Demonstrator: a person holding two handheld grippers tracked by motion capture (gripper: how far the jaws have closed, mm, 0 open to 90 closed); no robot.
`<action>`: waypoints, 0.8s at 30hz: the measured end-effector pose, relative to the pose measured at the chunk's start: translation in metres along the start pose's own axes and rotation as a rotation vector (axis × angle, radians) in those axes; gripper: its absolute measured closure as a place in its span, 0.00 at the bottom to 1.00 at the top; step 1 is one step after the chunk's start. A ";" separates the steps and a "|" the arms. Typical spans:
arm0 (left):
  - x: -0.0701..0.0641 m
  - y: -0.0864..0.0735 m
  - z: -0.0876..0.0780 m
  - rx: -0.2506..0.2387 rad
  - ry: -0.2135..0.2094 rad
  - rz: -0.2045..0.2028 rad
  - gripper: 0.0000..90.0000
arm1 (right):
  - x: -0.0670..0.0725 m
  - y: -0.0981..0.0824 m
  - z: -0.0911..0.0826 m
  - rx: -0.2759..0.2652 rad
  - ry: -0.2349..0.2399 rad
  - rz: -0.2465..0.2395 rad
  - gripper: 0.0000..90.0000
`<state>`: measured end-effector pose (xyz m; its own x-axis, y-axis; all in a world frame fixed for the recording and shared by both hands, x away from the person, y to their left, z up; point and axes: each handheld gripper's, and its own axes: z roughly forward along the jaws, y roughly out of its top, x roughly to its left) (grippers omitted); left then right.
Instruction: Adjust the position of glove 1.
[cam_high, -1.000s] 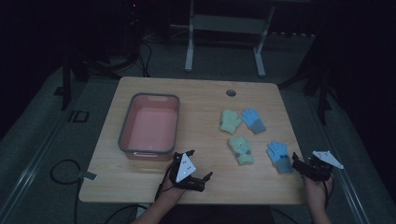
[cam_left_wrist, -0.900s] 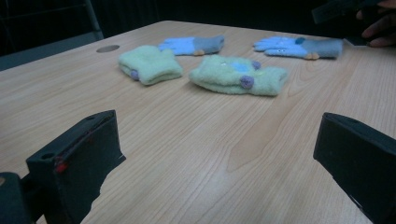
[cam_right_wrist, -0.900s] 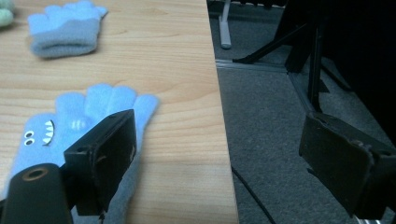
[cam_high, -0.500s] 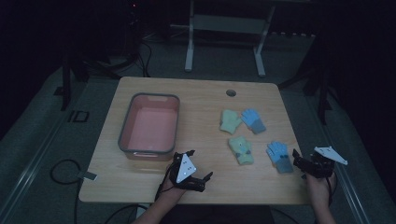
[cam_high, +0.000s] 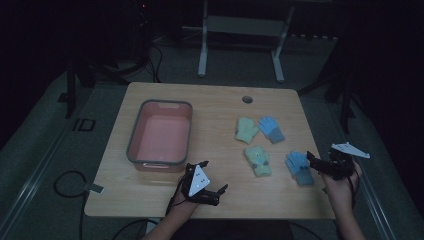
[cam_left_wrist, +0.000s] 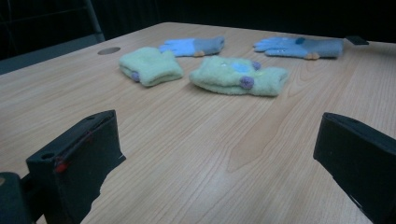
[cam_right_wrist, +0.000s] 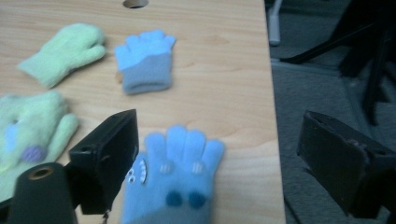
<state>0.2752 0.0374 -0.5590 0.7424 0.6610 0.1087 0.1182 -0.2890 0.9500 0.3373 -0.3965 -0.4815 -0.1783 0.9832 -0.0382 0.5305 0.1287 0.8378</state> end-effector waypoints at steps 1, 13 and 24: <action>0.000 0.000 0.000 0.000 -0.001 0.000 0.01 | 0.003 0.004 0.001 0.004 0.009 -0.009 0.13; 0.001 0.000 -0.001 -0.004 -0.005 -0.004 0.01 | 0.031 0.038 0.019 -0.004 0.088 -0.045 0.20; 0.000 0.000 -0.001 -0.006 -0.007 -0.002 0.01 | 0.065 0.068 0.046 -0.005 0.176 -0.068 0.29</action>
<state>0.2750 0.0383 -0.5590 0.7467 0.6570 0.1045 0.1160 -0.2833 0.9520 0.4003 -0.3174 -0.4519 -0.3561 0.9345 0.0011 0.5082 0.1926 0.8394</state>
